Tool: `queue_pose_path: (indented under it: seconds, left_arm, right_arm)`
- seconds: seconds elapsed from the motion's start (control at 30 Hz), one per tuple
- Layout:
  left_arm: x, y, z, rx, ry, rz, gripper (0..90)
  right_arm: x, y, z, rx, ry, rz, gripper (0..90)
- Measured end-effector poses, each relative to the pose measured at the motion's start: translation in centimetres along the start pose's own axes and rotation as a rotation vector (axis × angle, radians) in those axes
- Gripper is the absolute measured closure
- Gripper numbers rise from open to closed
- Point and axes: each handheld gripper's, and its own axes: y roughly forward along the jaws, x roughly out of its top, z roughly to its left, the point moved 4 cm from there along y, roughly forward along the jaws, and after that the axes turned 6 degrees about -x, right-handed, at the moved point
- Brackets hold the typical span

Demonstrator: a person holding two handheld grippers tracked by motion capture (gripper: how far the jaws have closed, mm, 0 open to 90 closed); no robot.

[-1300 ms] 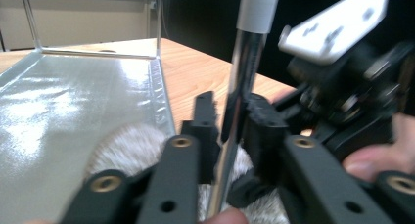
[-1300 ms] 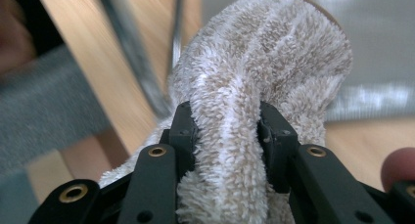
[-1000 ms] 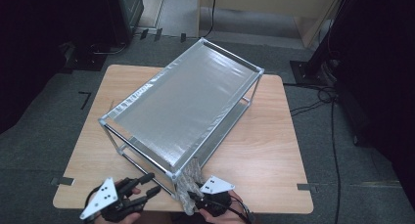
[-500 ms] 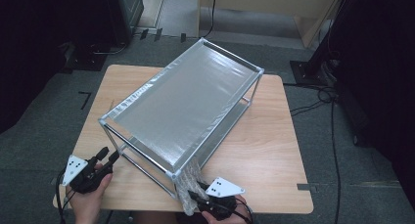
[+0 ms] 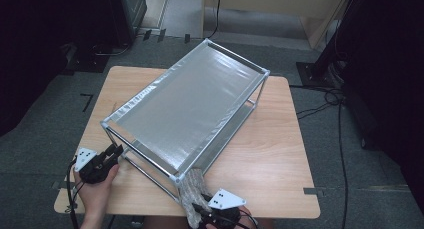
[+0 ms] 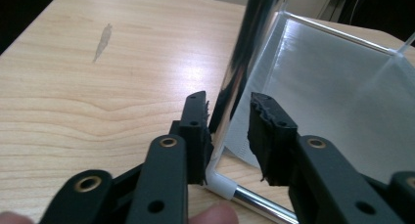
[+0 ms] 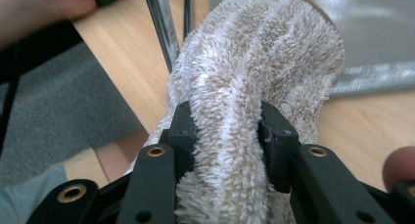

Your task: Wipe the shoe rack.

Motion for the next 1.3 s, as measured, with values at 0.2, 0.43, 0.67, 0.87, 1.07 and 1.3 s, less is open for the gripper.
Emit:
queue_pose_path:
  seconds: [0.2, 0.43, 0.67, 0.87, 1.07, 1.3]
  left_arm:
    - [-0.1, 0.0, 0.1, 0.001, -0.004, 0.006, 77.7]
    - [-0.2, 0.0, -0.2, -0.015, 0.016, 0.014, 78.2]
    - [-0.2, 0.0, -0.3, -0.017, 0.024, 0.017, 78.5]
    - [-0.2, 0.0, -0.3, -0.021, 0.02, 0.017, 78.4]
    - [-0.2, 0.0, -0.3, -0.025, 0.024, 0.017, 78.5]
    - [-0.2, -0.1, -0.3, -0.032, 0.026, 0.017, 78.5]
  right_arm:
    - [0.5, -0.7, 0.2, 0.01, 0.008, -0.027, 65.1]
    - [3.3, -3.5, 0.0, 0.039, 0.052, -0.136, 65.0]
    - [4.9, -5.4, 0.0, 0.052, 0.067, -0.228, 64.8]
    - [2.5, -2.7, -0.2, 0.046, 0.052, -0.117, 64.8]
    - [-0.4, 0.1, -0.7, 0.039, 0.072, -0.004, 64.8]
    - [1.4, -1.7, -1.0, 0.009, 0.068, -0.088, 64.6]
